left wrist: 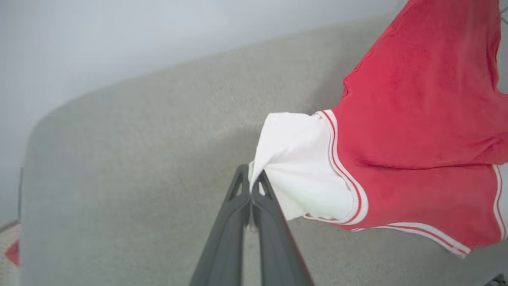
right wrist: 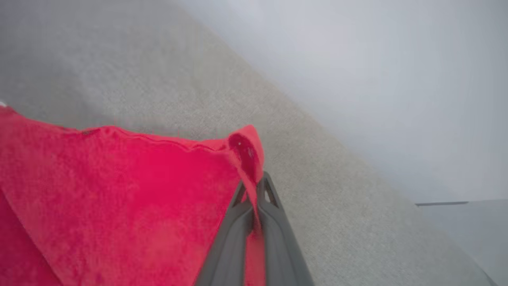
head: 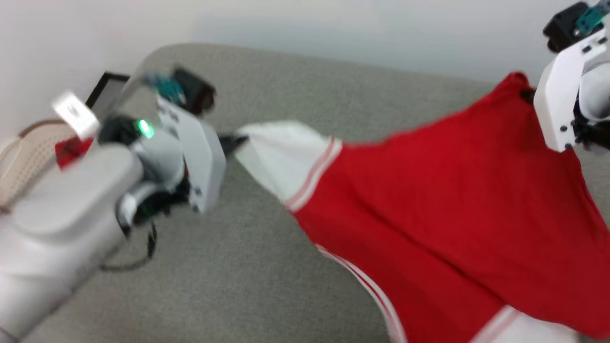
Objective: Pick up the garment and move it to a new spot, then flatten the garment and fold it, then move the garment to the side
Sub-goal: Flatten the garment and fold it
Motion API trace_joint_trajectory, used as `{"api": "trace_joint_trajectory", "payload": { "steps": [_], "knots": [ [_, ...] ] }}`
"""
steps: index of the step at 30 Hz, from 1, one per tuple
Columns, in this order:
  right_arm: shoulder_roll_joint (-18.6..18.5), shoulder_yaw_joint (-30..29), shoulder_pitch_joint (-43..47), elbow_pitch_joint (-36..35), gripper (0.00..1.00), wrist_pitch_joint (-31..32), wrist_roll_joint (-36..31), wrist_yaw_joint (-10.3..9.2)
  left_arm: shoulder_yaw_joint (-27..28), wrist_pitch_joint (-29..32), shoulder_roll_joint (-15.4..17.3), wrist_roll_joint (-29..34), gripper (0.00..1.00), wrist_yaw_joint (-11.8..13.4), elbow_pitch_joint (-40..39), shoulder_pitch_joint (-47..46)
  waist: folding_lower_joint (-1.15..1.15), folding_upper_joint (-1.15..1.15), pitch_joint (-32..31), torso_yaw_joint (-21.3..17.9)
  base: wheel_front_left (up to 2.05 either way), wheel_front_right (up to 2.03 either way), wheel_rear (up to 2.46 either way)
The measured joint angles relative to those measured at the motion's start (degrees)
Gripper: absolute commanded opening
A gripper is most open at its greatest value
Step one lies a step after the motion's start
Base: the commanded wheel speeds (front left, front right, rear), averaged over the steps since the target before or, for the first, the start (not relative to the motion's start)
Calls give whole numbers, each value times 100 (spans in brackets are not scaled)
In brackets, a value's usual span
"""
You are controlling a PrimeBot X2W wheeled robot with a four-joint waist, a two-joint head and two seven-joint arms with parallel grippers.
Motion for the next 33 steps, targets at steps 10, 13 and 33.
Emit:
{"api": "trace_joint_trajectory", "payload": {
  "steps": [10,13,33],
  "knots": [
    [380,-390,-485,512,0,-1107,-353,0,256,439,-209,249,0,-294,1123,-1520,0,0,-632,-443,0,0,0],
    [575,-533,-623,725,0,-1385,-509,0,265,445,-255,398,0,-369,1557,-1885,0,0,-782,-598,0,0,0],
    [1044,-1260,-1358,1034,0,-1929,-1049,0,290,-216,-706,894,0,-620,2982,-3504,0,0,-1165,-1324,0,0,0]
  ]
}}
